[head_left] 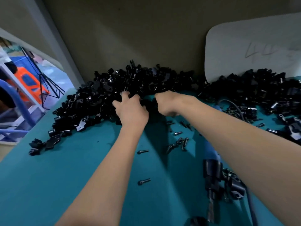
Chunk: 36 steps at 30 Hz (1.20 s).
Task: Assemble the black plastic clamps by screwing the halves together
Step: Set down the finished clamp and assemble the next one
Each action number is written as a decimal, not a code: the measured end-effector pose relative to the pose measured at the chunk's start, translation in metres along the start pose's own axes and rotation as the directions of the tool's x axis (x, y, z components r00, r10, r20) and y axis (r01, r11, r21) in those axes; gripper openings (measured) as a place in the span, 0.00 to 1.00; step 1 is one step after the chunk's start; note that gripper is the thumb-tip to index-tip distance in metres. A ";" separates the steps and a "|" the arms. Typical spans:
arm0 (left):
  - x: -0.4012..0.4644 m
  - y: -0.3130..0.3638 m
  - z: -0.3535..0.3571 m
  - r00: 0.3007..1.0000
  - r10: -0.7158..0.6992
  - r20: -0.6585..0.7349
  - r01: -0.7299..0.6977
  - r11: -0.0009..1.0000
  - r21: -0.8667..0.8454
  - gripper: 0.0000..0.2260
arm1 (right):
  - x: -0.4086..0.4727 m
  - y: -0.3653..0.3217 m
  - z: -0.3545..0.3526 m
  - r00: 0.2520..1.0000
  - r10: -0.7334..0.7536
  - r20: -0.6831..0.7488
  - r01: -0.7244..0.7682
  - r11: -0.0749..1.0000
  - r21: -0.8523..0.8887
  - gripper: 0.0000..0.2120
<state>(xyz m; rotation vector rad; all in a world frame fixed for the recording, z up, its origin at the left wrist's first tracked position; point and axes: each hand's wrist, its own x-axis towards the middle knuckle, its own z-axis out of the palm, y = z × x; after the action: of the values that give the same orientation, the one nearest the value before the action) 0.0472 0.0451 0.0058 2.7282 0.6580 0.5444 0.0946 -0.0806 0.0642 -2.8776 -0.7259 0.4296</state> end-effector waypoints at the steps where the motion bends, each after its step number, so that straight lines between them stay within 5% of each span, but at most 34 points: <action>1: 0.000 0.003 -0.003 0.999 0.010 0.043 -0.009 0.999 -0.037 0.13 | -0.006 0.006 -0.002 0.999 0.011 -0.039 -0.010 1.000 0.003 0.15; 4: -0.005 0.014 -0.016 0.993 -0.012 0.118 0.027 0.992 -0.124 0.09 | -0.028 0.030 -0.005 0.982 0.043 -0.183 -0.017 0.990 0.141 0.16; 6: -0.015 0.019 -0.025 0.999 0.009 0.046 -0.004 0.994 -0.110 0.07 | -0.050 0.044 -0.005 0.957 0.099 -0.274 0.004 0.936 0.353 0.16; 9: -0.031 0.030 -0.041 0.988 0.089 -0.124 -0.109 0.980 -0.166 0.12 | -0.086 0.062 0.004 0.908 0.207 -0.363 0.104 0.729 0.676 0.11; 11: -0.043 0.040 -0.049 0.988 0.085 -0.129 -0.130 0.909 -0.395 0.12 | -0.109 0.074 0.011 0.902 0.244 -0.355 0.150 0.595 0.790 0.11; 12: -0.052 0.045 -0.051 0.997 0.039 -0.070 -0.074 0.782 -0.619 0.09 | -0.119 0.079 0.015 0.905 0.247 -0.347 0.170 0.537 0.826 0.11; 14: -0.078 0.058 -0.055 0.982 -0.026 0.187 0.186 0.315 -0.931 0.10 | -0.139 0.088 0.022 0.914 0.231 -0.333 0.208 0.438 0.874 0.12; 15: -0.092 0.062 -0.055 0.952 0.004 0.305 0.303 0.100 -0.948 0.13 | -0.148 0.091 0.026 0.921 0.215 -0.326 0.223 0.397 0.890 0.12; 17: -0.116 0.062 -0.048 0.903 0.064 0.425 0.429 -0.089 -0.899 0.17 | -0.161 0.094 0.033 0.929 0.171 -0.328 0.259 0.331 0.907 0.13; 22: -0.148 0.050 -0.034 0.866 0.170 0.470 0.493 -0.137 -0.859 0.15 | -0.175 0.097 0.040 0.924 0.131 -0.359 0.338 0.157 0.928 0.10; 27: -0.147 0.049 -0.037 0.780 0.297 0.551 0.613 -0.182 -0.769 0.21 | -0.171 0.103 0.049 0.905 0.095 -0.415 0.405 0.106 0.908 0.10; 31: -0.145 0.049 -0.036 0.747 0.357 0.561 0.640 -0.160 -0.751 0.25 | -0.170 0.107 0.056 0.869 0.079 -0.488 0.464 0.211 0.860 0.16; 36: -0.143 0.052 -0.031 0.797 0.361 0.483 0.525 -0.019 -0.851 0.14 | -0.169 0.113 0.062 0.839 0.106 -0.533 0.461 0.381 0.801 0.17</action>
<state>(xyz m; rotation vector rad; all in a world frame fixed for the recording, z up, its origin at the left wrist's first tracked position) -0.0641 -0.0629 0.0101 1.1327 0.0558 -0.0495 -0.0166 -0.2567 0.0221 -1.6458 -0.4575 -0.0286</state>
